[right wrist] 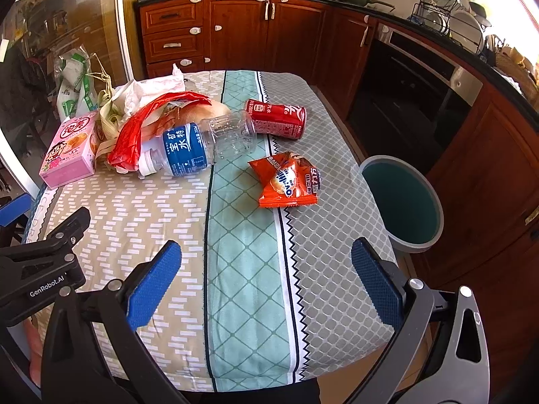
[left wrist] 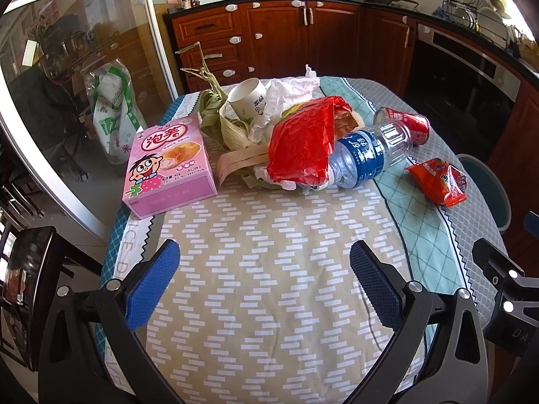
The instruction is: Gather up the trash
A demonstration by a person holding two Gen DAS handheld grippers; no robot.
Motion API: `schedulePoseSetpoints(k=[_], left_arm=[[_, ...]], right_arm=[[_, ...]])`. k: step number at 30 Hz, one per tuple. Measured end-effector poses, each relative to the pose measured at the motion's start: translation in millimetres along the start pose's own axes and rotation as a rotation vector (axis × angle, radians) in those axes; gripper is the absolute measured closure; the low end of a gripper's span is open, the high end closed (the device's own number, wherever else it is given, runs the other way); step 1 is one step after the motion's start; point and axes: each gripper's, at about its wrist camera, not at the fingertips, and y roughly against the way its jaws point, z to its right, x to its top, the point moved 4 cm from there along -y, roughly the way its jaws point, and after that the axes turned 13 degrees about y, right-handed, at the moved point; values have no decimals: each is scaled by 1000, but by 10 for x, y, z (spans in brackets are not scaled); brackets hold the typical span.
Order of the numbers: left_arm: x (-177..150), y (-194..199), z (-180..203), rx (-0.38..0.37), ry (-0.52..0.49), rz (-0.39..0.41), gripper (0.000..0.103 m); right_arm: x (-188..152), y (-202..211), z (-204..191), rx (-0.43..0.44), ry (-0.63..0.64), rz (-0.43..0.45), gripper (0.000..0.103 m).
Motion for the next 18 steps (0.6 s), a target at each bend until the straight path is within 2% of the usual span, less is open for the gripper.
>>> schedulePoseSetpoints(k=[18], left_arm=[[-2,7,6,-1,1,0,2]], right_arm=[[-11,-4,2,-1,0,-5,6]])
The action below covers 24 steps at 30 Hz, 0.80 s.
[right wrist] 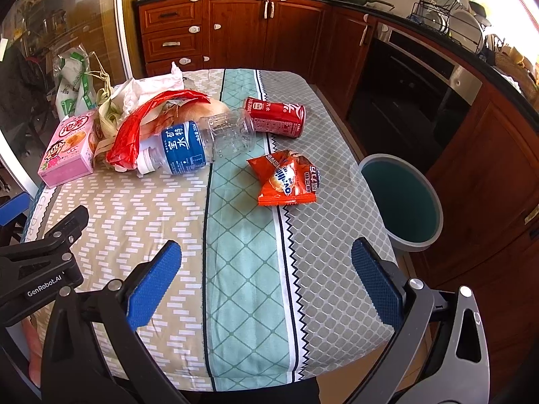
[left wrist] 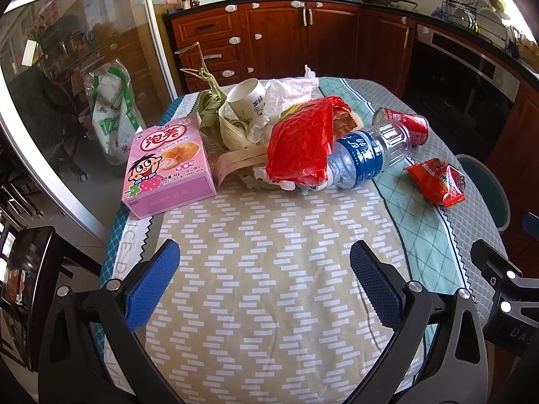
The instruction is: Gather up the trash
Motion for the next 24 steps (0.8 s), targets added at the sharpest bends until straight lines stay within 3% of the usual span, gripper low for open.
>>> schedulePoseSetpoints(k=[15,24], left_arm=[[20,-122,-43,-36,-6,-29,2],[345,-382,82,-123,-98,-64,2]], right_arm=[[-27,-99,49,1,-5,-23,6],[86,-394,445,12,-16,-59,6]])
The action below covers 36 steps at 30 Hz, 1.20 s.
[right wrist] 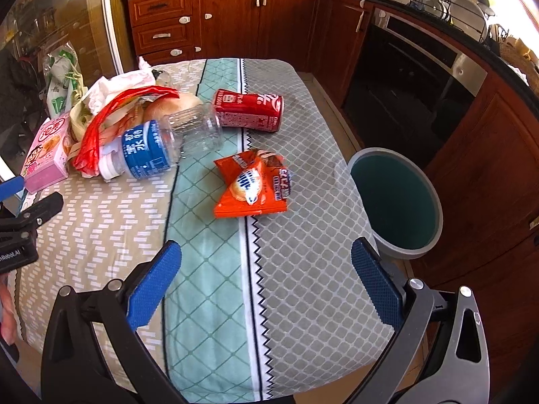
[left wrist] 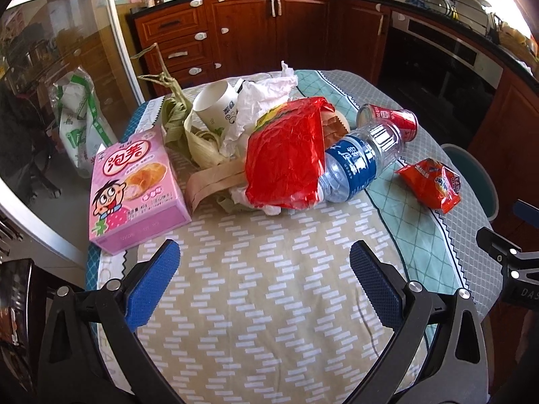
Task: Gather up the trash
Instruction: 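Grasp the red snack bag with the left tool while the right tool grasps the orange wafer wrapper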
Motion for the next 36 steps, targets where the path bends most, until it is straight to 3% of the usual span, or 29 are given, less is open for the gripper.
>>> schedulePoseSetpoints(k=[6,13,16,18,20,24,30,33,36], left_arm=[[432,-159,163,-103,-41,-11,3],[681,-485,353,-154,-60,-85,20],[711,-632,374,-152,-53,-113,32],[700,-710,366,-157,-45,-137,52],[691,-760,359,-156,-44,-139,62],[683,-757,317,-150,-35,-118,76],[619,-647,241,-133,-15,-93,82],[593,-525,248,-117,-19,-62,82],[558,-399,280,-122,-23,-42,82]], right_arm=[[111,-188,304,-12,-38,-21,6],[214,-426,268,33,-21,-52,6],[269,-512,217,58,-16,-56,6],[309,-569,182,73,-6,-61,6],[351,-620,153,86,7,-64,6],[400,-708,165,119,8,-68,6],[407,-888,136,163,14,-91,6],[413,-977,101,194,15,-96,19],[392,-1093,92,228,-9,-122,38]])
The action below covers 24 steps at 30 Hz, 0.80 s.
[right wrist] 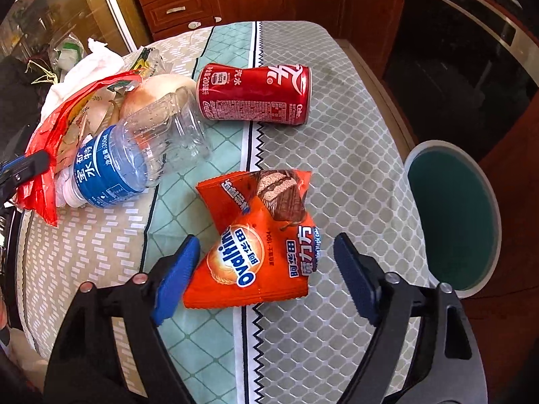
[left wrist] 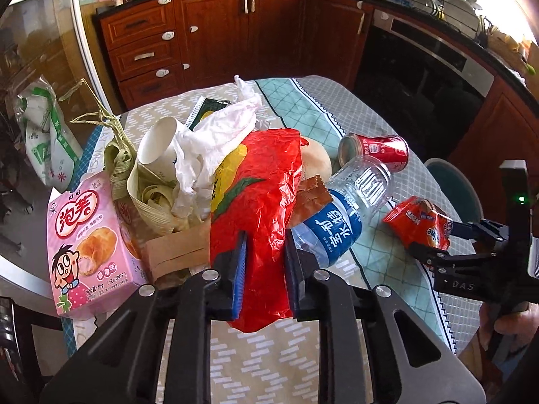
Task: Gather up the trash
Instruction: 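Grasp the red snack bag with the left tool while the right tool grasps the orange wafer wrapper, then carry both wrappers over the trash bin and open both tools to drop them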
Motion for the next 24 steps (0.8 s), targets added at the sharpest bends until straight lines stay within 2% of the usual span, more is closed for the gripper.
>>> schedulePoseSetpoints(k=[1,3,10,16,20,24], left_arm=[[-7,32,23,-7,-1,1,82],[-23,103,68,-24,-3,6,82],[-2,452,282,-73,-21,57,82],[-14,778,491,-121,-47,90,82],[-36,865,818,-150,-120,88,82],[-84,709,1345,-204,-219,41,82]], right_arm=[[-10,-43,8,15,-10,-12,48],[-33,-60,5,18,-20,-10,51],[-195,190,22,28,-36,50,58],[-348,518,154,4,-59,105,58],[-429,784,423,-34,-108,153,58],[-471,972,927,-94,-188,181,58]])
